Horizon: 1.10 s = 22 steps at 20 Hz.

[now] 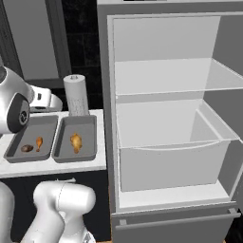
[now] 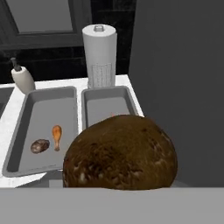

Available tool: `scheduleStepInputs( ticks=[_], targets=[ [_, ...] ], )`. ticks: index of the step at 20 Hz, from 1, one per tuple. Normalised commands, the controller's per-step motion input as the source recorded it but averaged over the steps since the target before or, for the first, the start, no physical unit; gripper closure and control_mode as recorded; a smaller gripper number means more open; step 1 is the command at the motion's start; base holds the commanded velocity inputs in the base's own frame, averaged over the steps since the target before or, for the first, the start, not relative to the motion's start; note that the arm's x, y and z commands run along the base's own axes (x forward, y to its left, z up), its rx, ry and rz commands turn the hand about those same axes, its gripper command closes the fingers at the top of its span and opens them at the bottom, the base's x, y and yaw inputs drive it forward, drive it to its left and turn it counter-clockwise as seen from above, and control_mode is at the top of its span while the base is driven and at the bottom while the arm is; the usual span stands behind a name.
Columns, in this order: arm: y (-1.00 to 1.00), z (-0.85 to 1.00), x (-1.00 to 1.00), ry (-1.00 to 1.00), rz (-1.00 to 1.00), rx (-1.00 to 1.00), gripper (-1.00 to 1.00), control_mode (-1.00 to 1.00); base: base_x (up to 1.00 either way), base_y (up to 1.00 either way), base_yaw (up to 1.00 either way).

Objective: Place one mushroom and one chicken drumstick in each tupperware on the nearby counter, to pack two identical lunches.

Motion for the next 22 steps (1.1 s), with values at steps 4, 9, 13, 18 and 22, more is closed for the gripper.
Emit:
scheduleStepInputs(
  ticks=[4,9,13,18,22],
  targets=[
    [0.0,-0.99,0.39,0.48,-0.04,0.0,1.0,-1.0,0.0,0.0,0.0],
    [0.02,-1.0,0.54,0.45,0.0,-0.02,1.0,-1.0,0.0,0.0,0.0],
    [0.08,-0.93,0.13,0.01,0.0,-0.04,1.0,-1.0,0.0,0.0,0.0],
    [0.0,-0.61,0.22,-0.05,0.0,0.0,1.0,-1.0,0.0,0.0,0.0],
    [0.0,-0.32,0.4,0.02,0.0,0.0,1.0,-1.0,0.0,0.0,0.0]
  ],
)
